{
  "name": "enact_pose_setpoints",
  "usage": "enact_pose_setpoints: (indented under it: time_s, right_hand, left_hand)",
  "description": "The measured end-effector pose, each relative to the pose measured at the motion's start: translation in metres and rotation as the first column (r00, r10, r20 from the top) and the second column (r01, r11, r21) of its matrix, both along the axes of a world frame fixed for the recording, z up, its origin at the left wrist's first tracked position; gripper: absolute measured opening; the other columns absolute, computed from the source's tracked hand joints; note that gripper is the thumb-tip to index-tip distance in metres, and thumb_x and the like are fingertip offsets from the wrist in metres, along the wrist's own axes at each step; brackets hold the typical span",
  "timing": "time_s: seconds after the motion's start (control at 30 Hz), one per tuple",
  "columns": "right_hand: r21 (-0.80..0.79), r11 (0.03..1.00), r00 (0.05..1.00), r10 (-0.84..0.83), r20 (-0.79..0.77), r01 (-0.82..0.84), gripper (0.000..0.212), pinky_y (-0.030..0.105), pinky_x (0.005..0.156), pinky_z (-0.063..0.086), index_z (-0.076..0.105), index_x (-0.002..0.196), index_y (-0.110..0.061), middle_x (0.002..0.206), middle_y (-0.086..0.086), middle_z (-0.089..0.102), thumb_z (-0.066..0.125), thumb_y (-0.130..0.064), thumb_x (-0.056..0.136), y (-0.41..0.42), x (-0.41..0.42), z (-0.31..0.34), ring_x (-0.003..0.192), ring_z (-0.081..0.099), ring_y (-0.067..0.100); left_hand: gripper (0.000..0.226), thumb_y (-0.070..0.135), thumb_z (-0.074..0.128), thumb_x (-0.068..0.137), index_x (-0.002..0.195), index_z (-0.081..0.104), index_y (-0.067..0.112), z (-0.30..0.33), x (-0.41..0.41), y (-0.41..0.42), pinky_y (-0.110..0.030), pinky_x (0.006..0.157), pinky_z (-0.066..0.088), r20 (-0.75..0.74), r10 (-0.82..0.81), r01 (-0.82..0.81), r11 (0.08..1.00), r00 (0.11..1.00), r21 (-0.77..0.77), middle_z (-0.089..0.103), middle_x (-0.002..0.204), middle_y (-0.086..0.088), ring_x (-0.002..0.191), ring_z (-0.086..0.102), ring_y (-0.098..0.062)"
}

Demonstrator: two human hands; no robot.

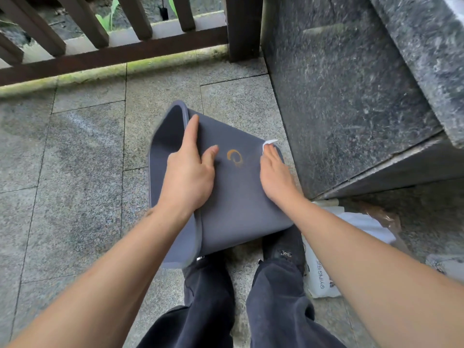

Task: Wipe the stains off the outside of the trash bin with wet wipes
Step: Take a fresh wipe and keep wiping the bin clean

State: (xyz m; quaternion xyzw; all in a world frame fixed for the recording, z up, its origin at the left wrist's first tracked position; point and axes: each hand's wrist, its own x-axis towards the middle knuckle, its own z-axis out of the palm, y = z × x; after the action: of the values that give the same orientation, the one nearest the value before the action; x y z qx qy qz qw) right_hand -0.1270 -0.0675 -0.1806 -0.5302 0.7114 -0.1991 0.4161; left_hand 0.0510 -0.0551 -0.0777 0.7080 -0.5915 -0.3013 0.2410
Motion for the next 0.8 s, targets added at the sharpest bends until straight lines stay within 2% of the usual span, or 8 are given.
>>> enact_pose_setpoints:
  time_s: [0.1,0.23,0.3,0.37,0.47,0.57,0.63,0.8]
  right_hand:
    - [-0.031,0.999,1.0,0.011,0.025,-0.01,0.043,0.036,0.118,0.016,0.034,0.144,0.002,0.16,0.012,0.025,0.023,-0.003,0.102,0.01,0.011,0.007,0.15,0.018,0.021]
    - [-0.246,0.962,0.979,0.156,0.132,-0.12,0.059,0.032,0.124,0.002,0.024,0.156,-0.011,0.165,0.0,0.021,0.022,-0.024,0.098,0.059,0.037,0.022,0.154,0.009,0.013]
    - [-0.227,0.966,0.972,0.167,0.162,-0.128,0.057,0.026,0.122,-0.003,0.019,0.158,-0.015,0.166,-0.004,0.014,0.018,-0.025,0.102,0.046,0.036,0.018,0.153,0.004,0.008]
    - [-0.148,0.988,0.98,0.078,0.184,-0.051,0.051,0.03,0.124,-0.001,0.017,0.158,-0.019,0.167,-0.006,0.012,0.016,-0.024,0.108,0.014,0.026,0.011,0.153,0.006,0.007]
    - [0.004,0.993,0.971,-0.12,0.206,0.122,0.05,0.03,0.124,0.003,0.017,0.158,-0.018,0.167,-0.006,0.012,0.015,-0.027,0.109,-0.015,0.009,0.005,0.153,0.007,0.008]
    - [0.04,0.992,0.986,-0.121,0.112,0.117,0.052,0.03,0.122,0.002,0.009,0.159,-0.014,0.169,0.0,0.005,0.014,-0.02,0.108,0.001,0.01,0.002,0.154,0.002,0.011]
    - [0.011,0.998,0.993,-0.069,0.095,0.068,0.057,0.031,0.122,0.001,0.009,0.159,-0.017,0.168,-0.003,0.005,0.013,-0.024,0.102,0.026,0.017,0.005,0.153,0.0,0.008]
    - [-0.146,0.985,0.984,0.113,0.14,-0.092,0.065,-0.001,0.103,-0.018,0.009,0.159,-0.019,0.154,-0.025,0.0,0.011,-0.037,0.097,0.073,0.045,0.021,0.142,-0.006,-0.011]
  left_hand:
    - [0.059,0.024,0.053,0.102,0.155,0.03,0.034,0.001,0.0,0.003,0.01,0.061,0.019,-0.008,0.012,-0.013,0.999,1.0,-0.045,0.06,0.123,0.0,0.087,0.047,0.011]
    - [0.057,0.022,0.049,0.104,0.155,0.029,0.035,0.0,0.01,0.004,-0.006,0.068,0.024,0.013,0.04,-0.039,0.999,0.999,-0.025,0.058,0.111,0.0,0.062,0.036,0.037]
    - [0.059,0.022,0.05,0.103,0.156,0.027,0.036,0.0,0.01,0.005,-0.003,0.069,0.023,0.018,0.039,-0.038,0.999,0.999,-0.027,0.055,0.108,0.001,0.063,0.037,0.036]
    - [0.061,0.022,0.052,0.102,0.156,0.028,0.037,0.0,0.005,0.004,0.0,0.069,0.022,0.022,0.03,-0.029,0.999,0.999,-0.038,0.051,0.104,0.004,0.068,0.045,0.018]
    - [0.063,0.02,0.053,0.1,0.154,0.029,0.04,0.001,-0.001,0.004,-0.009,0.069,0.026,-0.006,0.048,-0.048,0.998,0.999,-0.031,0.056,0.112,0.006,0.069,0.049,0.003]
    - [0.063,0.021,0.053,0.1,0.152,0.029,0.048,0.0,0.0,0.005,-0.016,0.071,0.027,-0.017,0.099,-0.099,0.995,0.995,-0.001,0.062,0.128,0.0,0.07,0.044,-0.002]
    - [0.061,0.022,0.052,0.101,0.151,0.029,0.048,0.0,0.003,0.005,-0.017,0.072,0.027,-0.019,0.095,-0.095,0.995,0.995,0.0,0.062,0.125,0.001,0.072,0.039,-0.001]
    - [0.063,0.019,0.052,0.102,0.155,0.028,0.042,0.003,0.01,-0.001,-0.01,0.065,0.026,-0.015,-0.007,0.007,1.0,1.0,-0.001,0.051,0.1,0.007,0.061,0.043,0.025]
